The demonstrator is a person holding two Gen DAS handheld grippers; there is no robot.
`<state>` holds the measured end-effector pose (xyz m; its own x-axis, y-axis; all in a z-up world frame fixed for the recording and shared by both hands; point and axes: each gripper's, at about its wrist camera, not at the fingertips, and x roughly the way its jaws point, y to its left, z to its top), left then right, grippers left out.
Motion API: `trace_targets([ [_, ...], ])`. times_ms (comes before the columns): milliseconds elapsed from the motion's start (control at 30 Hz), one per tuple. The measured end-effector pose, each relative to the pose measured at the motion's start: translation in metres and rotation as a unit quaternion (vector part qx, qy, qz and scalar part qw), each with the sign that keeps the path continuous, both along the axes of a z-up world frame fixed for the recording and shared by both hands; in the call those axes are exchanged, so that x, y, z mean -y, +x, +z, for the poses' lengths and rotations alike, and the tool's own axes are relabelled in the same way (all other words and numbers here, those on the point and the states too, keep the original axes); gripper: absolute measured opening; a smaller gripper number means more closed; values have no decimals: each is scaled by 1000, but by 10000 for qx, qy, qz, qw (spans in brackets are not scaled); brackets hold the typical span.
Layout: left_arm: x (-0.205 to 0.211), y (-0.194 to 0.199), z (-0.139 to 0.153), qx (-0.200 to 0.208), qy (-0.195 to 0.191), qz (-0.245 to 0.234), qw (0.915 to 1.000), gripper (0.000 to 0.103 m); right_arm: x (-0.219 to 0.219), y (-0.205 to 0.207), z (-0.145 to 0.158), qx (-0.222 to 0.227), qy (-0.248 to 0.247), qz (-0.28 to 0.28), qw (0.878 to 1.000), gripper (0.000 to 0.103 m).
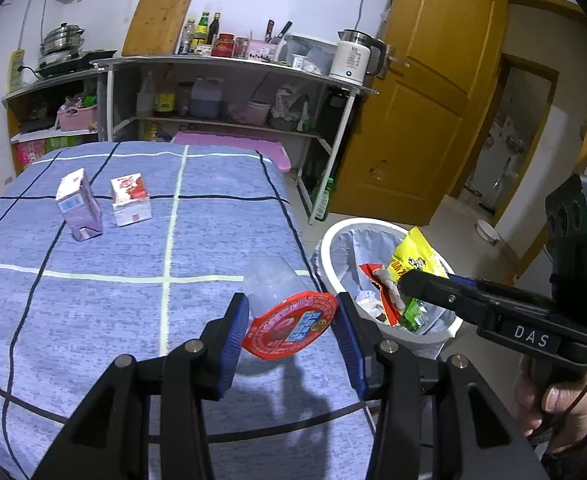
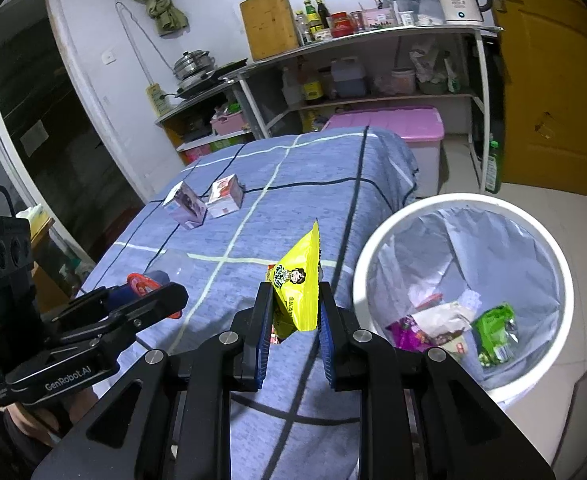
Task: Collect trash
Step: 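Carry the red lid in the left gripper while the right gripper carries the yellow packet over the bin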
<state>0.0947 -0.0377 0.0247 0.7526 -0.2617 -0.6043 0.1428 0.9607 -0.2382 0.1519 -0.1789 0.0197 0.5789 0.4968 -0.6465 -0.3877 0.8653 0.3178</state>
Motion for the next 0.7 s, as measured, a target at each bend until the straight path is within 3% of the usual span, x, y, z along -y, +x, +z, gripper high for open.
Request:
trace_targets([
  [700,58,29,-8,-140,121,-601,9980,46,85,4,-13,-174,58,-948,9953,22],
])
